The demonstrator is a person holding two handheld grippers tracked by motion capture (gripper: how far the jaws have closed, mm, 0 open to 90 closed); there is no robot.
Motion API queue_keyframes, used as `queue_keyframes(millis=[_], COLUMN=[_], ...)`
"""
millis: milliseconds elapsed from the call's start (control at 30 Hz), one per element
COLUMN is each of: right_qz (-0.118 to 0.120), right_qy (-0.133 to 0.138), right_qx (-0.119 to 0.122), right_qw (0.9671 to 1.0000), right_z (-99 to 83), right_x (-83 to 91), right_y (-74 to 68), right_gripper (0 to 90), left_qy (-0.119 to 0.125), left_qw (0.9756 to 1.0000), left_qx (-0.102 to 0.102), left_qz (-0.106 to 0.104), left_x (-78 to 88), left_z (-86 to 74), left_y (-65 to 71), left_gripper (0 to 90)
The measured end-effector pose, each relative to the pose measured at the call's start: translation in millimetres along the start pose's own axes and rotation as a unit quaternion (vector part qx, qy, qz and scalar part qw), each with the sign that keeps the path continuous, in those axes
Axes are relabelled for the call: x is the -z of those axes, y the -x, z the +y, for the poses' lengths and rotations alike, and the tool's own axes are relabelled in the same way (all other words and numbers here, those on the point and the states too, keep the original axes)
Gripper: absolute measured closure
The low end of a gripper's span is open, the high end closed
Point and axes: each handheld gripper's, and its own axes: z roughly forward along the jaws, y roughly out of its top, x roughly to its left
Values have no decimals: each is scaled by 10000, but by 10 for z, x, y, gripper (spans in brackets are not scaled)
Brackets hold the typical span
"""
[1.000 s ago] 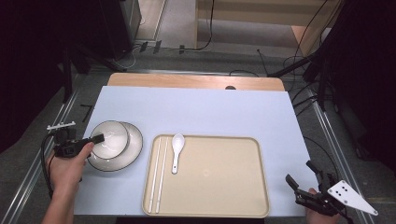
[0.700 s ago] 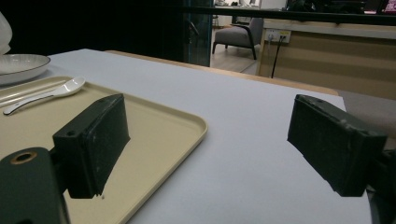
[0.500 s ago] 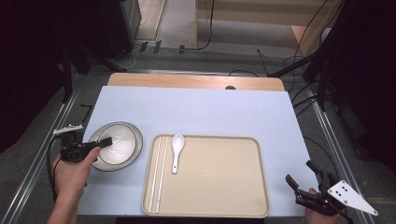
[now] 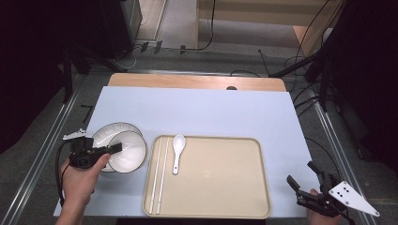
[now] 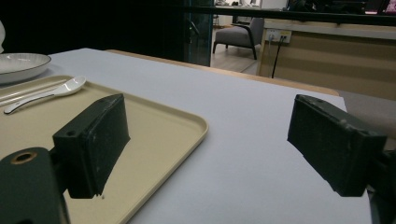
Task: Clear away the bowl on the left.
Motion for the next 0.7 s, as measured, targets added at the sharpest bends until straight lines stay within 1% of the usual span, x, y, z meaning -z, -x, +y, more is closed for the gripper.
queue_keyframes(millis=[67,200,233,333,433,600,700], right_qz=[0,8,8,8,9,8,14], right_qy=[4,-3,-1,1,1,9,2], right_qx=[-1,10,11,9,2,10,10], right_qw=[10000,10000,10000,10000,10000,10000,10000], right_z=[0,0,0,0,1,0,0], right_x=[-1,-5,-5,-6,-4,-6,-6], right_y=[-1,-6,-7,-7,-7,-4,-7], right_gripper=[129,129,129,129,129,129,129], left_qy=[-26,-104,-100,-194,-257,-358,-407], left_qw=[10000,9997,9997,9993,9988,9978,9971], left_qx=[-40,-93,-104,-198,-240,-403,-434], left_qz=[-44,-212,-217,-244,-341,-395,-469], left_x=[-10,-27,-36,-62,-88,-120,-147], left_z=[-15,-48,-60,-85,-115,-162,-204], left_y=[51,152,184,272,357,500,564], left_gripper=[832,832,832,832,832,832,832])
